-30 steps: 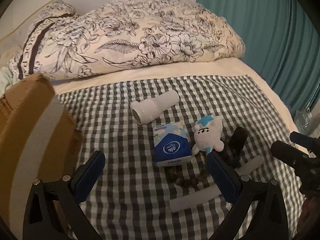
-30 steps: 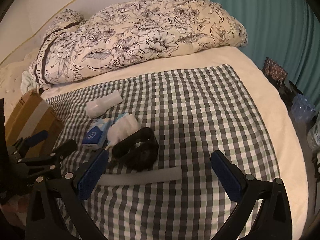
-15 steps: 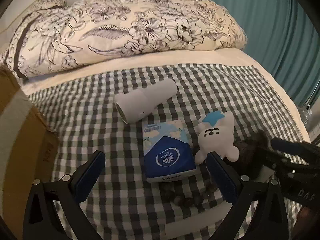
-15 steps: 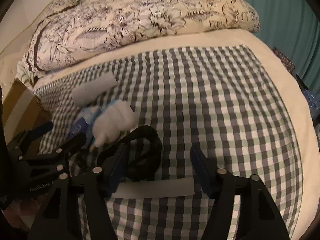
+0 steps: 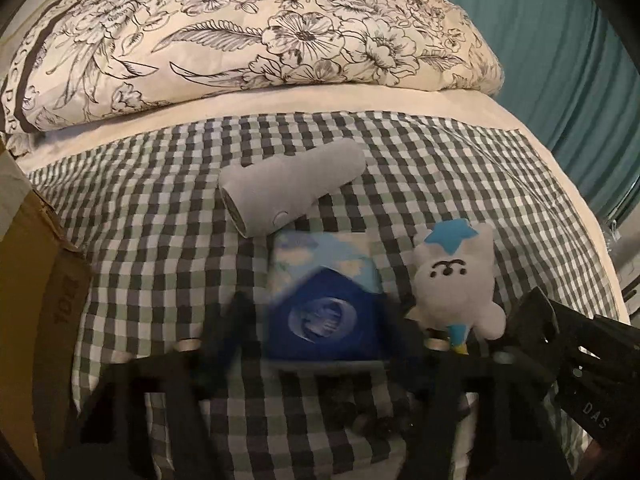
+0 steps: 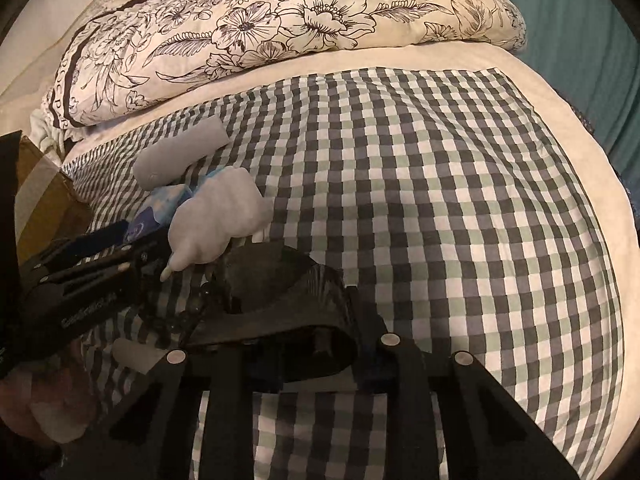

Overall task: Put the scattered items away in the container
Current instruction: 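Grasp the blue-and-white tissue box with the left tool while the right tool grasps the black item, then lift and carry the tissue box and black item over the cardboard box, then lower the tissue box and black item into the box and open both tools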

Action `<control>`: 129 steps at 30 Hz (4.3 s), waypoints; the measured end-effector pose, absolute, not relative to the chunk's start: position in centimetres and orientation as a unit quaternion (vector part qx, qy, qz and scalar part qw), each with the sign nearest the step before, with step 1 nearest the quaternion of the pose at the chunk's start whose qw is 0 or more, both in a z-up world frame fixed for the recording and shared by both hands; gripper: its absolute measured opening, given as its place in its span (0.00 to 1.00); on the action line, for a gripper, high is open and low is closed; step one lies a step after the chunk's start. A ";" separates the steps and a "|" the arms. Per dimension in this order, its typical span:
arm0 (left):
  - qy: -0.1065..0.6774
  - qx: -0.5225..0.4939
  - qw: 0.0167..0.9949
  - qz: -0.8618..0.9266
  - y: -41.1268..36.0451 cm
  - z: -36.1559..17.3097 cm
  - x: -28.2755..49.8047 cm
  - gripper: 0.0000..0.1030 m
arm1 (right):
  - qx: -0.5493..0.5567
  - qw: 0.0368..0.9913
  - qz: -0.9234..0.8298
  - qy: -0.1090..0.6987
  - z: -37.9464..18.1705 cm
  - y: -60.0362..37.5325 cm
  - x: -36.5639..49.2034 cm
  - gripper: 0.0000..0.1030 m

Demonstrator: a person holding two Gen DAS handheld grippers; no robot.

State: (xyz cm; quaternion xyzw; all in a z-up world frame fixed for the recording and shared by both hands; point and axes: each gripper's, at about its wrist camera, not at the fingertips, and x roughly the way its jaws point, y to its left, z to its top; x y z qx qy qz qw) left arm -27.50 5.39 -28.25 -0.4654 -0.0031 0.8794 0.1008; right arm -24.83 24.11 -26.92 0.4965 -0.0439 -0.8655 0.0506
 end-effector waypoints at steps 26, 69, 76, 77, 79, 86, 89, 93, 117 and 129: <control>-0.008 -0.413 0.102 0.905 3.9 -20.3 -22.1 0.50 | 0.444 0.046 -0.894 -0.047 -20.7 23.8 -20.1 0.17; -0.025 -0.269 0.084 0.959 -4.0 -2.0 -5.3 0.50 | 0.286 0.068 -0.956 -0.012 -1.2 17.3 -4.8 0.17; -0.025 -0.259 0.078 0.962 -5.7 -1.1 -4.5 0.50 | 0.274 0.076 -0.959 -0.009 -0.1 15.8 -4.0 0.17; -0.023 -0.259 0.074 0.963 -6.0 -1.0 -4.5 0.50 | 0.274 0.077 -0.959 -0.009 0.0 15.6 -4.1 0.17; -0.021 -0.260 0.068 0.963 -6.6 -0.9 -4.6 0.50 | 0.274 0.079 -0.959 -0.009 0.1 15.0 -4.2 0.17; -0.028 -0.258 0.051 0.964 -9.4 -0.7 -4.6 0.50 | 0.274 0.095 -0.957 -0.001 0.3 12.6 -5.3 0.17; -0.031 -0.261 0.041 0.964 -10.7 -0.9 -4.7 0.50 | 0.275 0.107 -0.955 0.001 0.2 11.2 -5.9 0.17; -0.032 -0.268 0.026 0.962 -12.6 -1.3 -5.4 0.50 | 0.280 0.121 -0.952 0.007 -0.2 9.2 -6.9 0.17; -0.052 -0.296 -0.061 0.952 -24.8 -4.3 -7.5 0.50 | 0.306 0.211 -0.927 0.051 -3.0 -4.1 -11.8 0.17; -0.066 -0.340 -0.080 0.935 -28.6 -8.4 -9.7 0.50 | 0.340 0.245 -0.905 0.079 -6.5 -9.7 -14.3 0.17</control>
